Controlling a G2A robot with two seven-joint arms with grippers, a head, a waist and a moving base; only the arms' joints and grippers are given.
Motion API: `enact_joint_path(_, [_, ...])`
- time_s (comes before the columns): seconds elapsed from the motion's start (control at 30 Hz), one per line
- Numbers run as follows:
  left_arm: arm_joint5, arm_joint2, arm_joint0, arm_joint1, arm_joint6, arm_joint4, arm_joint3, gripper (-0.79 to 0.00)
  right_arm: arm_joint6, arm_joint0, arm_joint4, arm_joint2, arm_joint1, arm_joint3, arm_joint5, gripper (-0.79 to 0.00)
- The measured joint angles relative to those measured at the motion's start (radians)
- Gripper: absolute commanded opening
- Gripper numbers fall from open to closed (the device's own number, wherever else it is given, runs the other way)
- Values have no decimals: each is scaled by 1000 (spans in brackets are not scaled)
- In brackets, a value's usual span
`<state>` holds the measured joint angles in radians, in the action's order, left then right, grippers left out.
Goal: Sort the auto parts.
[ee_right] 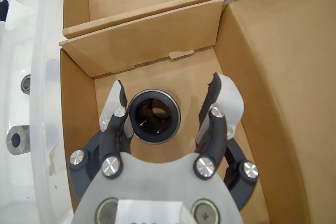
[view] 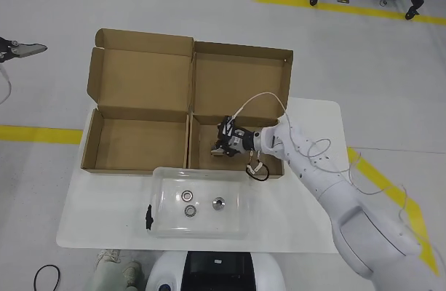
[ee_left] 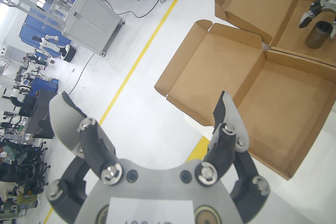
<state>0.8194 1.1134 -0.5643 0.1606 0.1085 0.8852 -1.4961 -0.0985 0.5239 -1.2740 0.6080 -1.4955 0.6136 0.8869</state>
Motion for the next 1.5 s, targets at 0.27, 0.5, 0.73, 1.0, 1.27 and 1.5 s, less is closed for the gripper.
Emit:
enact_joint_path(0.27, [0,0,0,0,0,0,0,0,-42,-3,-14,49,27,101,17,0])
enact_joint_path(0.5, [0,0,0,0,0,0,0,0,44,80,-19,132,84,339,40,0])
enact_joint_path(0.73, [0,0,0,0,0,0,0,0,239,273,-8,241,151,707,32,0])
enact_joint_path(1.0, [0,0,0,0,0,0,0,0,427,508,0,348,208,1028,-10,0])
enact_joint_path(1.27, [0,0,0,0,0,0,0,0,460,631,17,382,231,1117,-25,0])
enact_joint_path(1.5, [0,0,0,0,0,0,0,0,438,632,19,379,233,1107,-20,0])
